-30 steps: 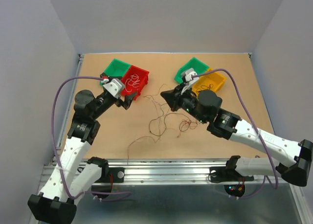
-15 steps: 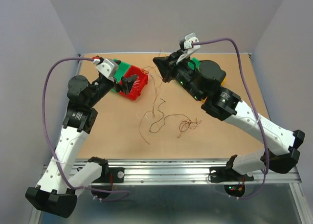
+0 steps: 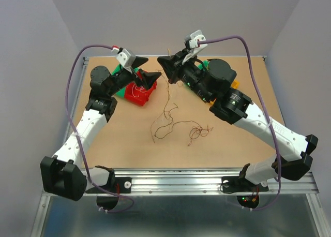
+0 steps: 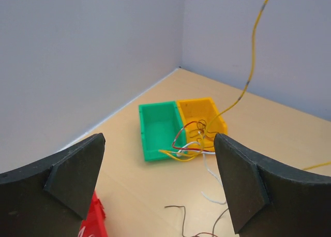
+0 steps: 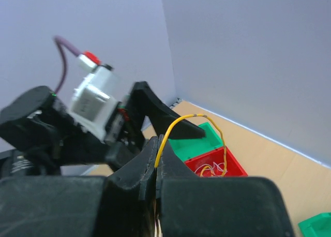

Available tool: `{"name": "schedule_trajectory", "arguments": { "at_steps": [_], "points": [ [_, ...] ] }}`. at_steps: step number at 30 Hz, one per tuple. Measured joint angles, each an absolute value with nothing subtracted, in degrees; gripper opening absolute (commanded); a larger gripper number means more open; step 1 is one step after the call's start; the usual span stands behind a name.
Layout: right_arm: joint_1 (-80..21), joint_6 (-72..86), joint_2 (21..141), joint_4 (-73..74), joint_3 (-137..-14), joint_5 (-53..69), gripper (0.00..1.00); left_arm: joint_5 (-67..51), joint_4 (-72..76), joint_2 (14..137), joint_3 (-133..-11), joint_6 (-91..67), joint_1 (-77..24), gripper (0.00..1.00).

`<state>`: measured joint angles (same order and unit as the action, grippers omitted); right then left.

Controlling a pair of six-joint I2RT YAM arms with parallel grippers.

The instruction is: Untangle the cables

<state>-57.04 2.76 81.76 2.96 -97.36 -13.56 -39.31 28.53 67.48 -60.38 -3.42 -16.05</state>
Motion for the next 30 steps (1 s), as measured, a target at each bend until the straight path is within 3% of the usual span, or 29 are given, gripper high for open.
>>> {"name": "schedule_trajectory", "arguments": {
  "at_steps": [9, 10, 13, 15, 22, 23, 30],
  "points": [
    [-57.04, 4.91, 81.76, 2.94, -97.36, -11.14, 0.00, -38.24, 32.25, 72.79, -60.34, -2.85, -25.52, 0.94],
    [-57.04, 5.08, 81.73, 2.94, -97.36, -10.94, 0.01, -37.56, 33.04, 72.58, -60.16, -2.55, -26.28, 0.91],
    [-57.04, 6.33, 81.73, 2.94, -97.34, -10.02, 0.00, -35.18, 35.64, 72.18, -59.57, -1.63, -28.18, 0.62],
    [-57.04, 7.16, 81.73, 2.94, -97.32, -9.26, 0.01, -33.28, 36.47, 72.58, -59.59, -1.32, -28.82, 0.56],
    [-56.36, 8.88, 78.39, 3.09, -94.70, -7.90, 0.01, -27.46, 36.01, 77.91, -59.61, 1.98, -28.99, 0.53],
    [-56.47, 9.13, 76.71, 3.20, -93.89, -7.46, 0.01, -26.92, 34.52, 79.24, -59.66, 2.79, -29.32, 0.48],
    [-56.73, 10.07, 59.53, 2.52, -90.89, -7.40, 0.01, -17.39, 20.99, 83.90, -55.68, 11.60, -33.89, 0.47]
  ]
}}
